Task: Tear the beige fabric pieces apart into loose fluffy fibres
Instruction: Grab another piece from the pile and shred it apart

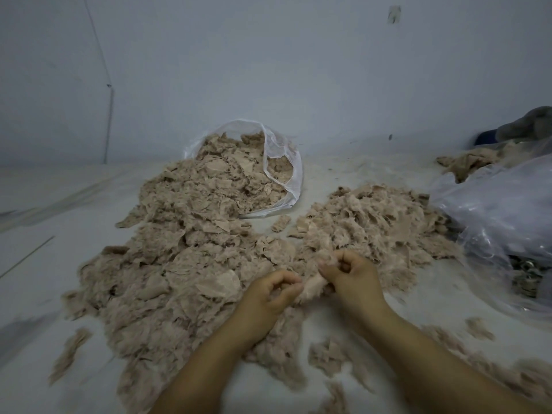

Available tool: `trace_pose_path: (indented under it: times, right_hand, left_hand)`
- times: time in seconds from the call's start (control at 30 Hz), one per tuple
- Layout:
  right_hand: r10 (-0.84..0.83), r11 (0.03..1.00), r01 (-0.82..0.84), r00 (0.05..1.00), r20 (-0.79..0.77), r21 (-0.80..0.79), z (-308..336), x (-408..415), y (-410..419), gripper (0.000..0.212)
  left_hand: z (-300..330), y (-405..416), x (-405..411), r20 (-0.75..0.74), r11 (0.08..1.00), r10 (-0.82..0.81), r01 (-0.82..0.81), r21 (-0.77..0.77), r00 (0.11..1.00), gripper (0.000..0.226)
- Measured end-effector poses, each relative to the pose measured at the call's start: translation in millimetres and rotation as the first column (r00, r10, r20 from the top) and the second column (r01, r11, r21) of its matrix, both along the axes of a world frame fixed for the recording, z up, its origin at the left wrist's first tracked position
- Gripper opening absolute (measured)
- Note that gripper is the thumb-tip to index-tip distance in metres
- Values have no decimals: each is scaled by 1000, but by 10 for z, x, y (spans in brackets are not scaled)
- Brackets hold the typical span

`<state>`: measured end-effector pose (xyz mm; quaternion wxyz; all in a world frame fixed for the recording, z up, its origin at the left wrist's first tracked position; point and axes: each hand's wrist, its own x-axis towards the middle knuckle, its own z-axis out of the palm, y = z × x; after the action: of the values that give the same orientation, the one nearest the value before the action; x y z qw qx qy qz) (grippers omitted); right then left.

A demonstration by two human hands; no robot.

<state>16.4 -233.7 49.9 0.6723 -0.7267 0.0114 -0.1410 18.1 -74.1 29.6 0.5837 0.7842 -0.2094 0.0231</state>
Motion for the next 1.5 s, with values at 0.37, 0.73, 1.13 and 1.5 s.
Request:
trace_pose_path:
  times: [0.37,0.73,1.13,1.5]
  right_hand:
    - [35,835,-75,996,-84,-545,222,198,-66,31]
    - [147,936,-167,985,-86,-309,-303,-122,85,20]
    - [401,868,-272,878,-261,416,-203,-80,-86,18]
    - [251,946,-224,963,-93,233,-196,-125,-101,2]
  left_hand:
    - [-122,101,123,133,951,297,-306,49,946,18]
    - [-11,317,68,189,856,-38,-66,513,981,15]
    - [-39,306,65,222,848,125,-220,482,967,21]
    - [29,200,-5,23,989,103,-105,106,994,19]
